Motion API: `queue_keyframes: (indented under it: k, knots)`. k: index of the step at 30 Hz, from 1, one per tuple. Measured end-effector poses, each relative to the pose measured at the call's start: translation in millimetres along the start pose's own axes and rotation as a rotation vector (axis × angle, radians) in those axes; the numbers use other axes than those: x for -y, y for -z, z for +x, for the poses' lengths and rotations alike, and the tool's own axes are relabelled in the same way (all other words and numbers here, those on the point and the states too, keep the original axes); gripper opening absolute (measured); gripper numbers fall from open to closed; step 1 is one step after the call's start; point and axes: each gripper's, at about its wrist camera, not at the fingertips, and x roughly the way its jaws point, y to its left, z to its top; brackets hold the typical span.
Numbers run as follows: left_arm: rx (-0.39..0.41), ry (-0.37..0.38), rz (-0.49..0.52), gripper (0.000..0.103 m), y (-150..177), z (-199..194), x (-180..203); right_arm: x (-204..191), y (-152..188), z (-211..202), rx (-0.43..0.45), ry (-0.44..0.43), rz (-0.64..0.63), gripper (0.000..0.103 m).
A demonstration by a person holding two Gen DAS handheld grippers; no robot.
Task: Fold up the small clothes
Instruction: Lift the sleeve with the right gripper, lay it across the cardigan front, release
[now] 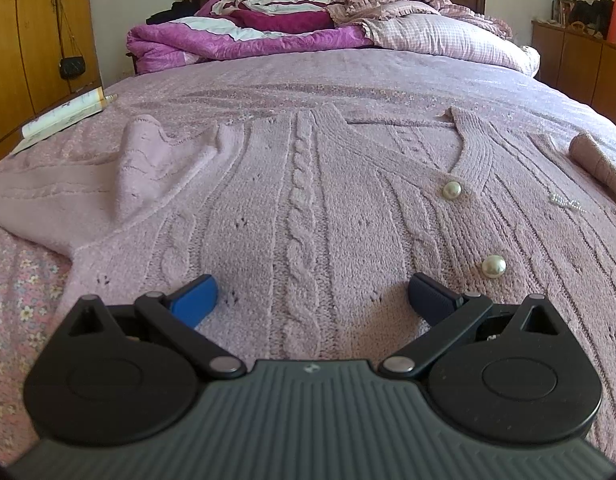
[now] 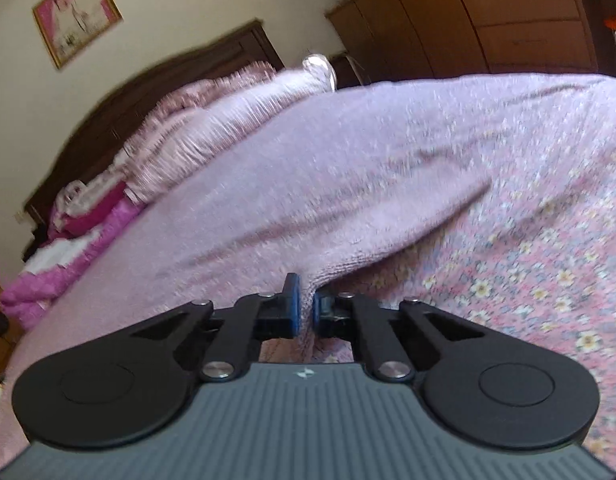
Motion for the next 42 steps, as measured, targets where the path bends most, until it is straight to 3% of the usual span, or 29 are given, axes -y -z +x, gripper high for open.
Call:
queue_keyframes:
  k: [7,13,20,29,33,42]
  knots:
    - [0.000,0.000,0.000,0.103,0.1,0.0,-0.4,-4.2,-21.4,-68.2,0.149,-0.069,0.028,0.007]
    - [-0.001,-0.003,-0.001,0.103,-1.4,-0.1,1.0,-22.1,-32.5,-112.6,0.187,-0.125,-0.010,0.007]
    - [-0.022,0.005,0.005,0.103,-5.4,1.3,-0.1,-69.6,-29.5,-155.5,0.211,-0.193,-0.081,0.007]
    - [-0.094,0.064,-0.052,0.103,-26.8,-11.1,-15.5,-144.2,-10.2,-170.4,0.137,-0.243,-0.213,0.007]
    - [-0.075,0.080,-0.060,0.103,-38.1,-26.5,-26.3,-176.1,4.0,-169.6,0.103,-0.278,-0.222,0.007]
    - [-0.018,0.038,-0.045,0.103,-57.6,-53.8,-52.4,-257.9,43.5,-167.2,0.049,-0.378,-0.284,0.007]
